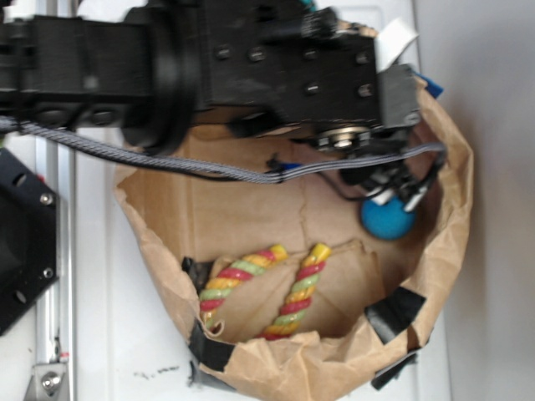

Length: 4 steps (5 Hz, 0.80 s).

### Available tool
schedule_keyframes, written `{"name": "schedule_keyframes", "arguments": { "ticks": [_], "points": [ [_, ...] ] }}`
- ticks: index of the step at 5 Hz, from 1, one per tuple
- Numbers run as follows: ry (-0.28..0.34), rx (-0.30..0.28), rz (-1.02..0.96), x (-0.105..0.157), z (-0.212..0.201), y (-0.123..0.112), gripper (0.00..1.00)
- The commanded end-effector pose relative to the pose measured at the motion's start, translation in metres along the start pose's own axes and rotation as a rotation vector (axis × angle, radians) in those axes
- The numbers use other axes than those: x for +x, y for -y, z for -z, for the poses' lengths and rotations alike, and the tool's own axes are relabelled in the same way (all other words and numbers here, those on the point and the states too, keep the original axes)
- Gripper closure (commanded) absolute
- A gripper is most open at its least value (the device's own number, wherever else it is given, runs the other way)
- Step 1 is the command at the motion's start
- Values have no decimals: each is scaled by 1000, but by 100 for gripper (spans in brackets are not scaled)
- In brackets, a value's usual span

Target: Grab the blue block.

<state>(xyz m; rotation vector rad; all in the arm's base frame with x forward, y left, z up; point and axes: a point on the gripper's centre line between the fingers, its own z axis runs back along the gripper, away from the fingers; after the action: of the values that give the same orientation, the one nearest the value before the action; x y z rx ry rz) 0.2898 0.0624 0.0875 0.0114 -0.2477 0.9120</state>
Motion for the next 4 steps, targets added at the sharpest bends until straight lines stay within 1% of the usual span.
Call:
{"name": "schedule_keyframes", "arguments": {
  "ticks": [1, 2, 3, 4],
  "points": [
    [58, -13, 12, -2, -5, -9, 0],
    [56, 11, -25, 2, 5, -8, 0],
    [55, 28, -63, 15, 8, -5, 0],
    [62, 16, -103, 26, 4, -1, 0]
  ]
}}
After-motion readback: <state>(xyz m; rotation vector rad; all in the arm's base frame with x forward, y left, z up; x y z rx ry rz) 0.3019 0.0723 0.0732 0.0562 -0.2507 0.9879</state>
